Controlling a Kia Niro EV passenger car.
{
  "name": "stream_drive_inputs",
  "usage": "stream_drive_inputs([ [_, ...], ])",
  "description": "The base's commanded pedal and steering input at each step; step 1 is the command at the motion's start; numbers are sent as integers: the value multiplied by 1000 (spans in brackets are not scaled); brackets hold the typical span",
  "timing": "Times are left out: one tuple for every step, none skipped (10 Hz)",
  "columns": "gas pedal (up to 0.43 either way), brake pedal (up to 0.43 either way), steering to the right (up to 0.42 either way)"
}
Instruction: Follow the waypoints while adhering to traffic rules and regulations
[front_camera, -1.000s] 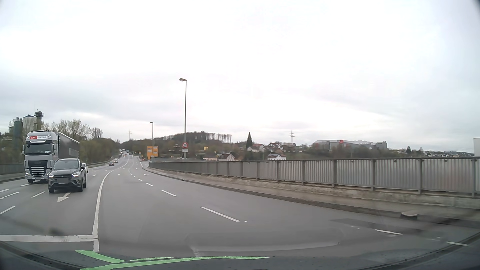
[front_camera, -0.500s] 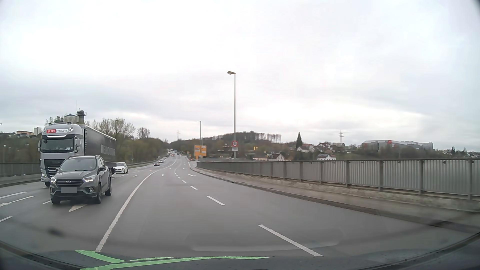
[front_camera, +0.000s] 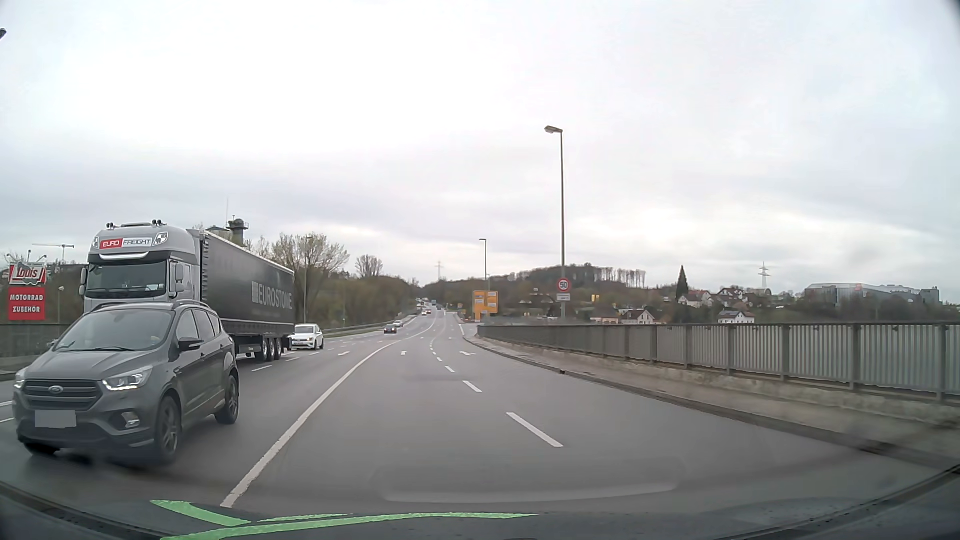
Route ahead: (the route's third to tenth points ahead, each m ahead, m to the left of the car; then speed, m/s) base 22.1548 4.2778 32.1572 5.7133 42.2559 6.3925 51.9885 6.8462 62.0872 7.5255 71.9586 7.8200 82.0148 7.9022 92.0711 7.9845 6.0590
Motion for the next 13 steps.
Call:
stream_drive_inputs([
  [189,0,-135],
  [197,0,-115],
  [209,0,-100],
  [209,0,-93],
  [220,0,-86],
  [228,0,-72],
  [228,0,-59],
  [228,0,-42],
  [228,0,-32],
  [228,0,-25],
  [228,0,-19],
  [240,0,-15],
  [240,0,-12],
])
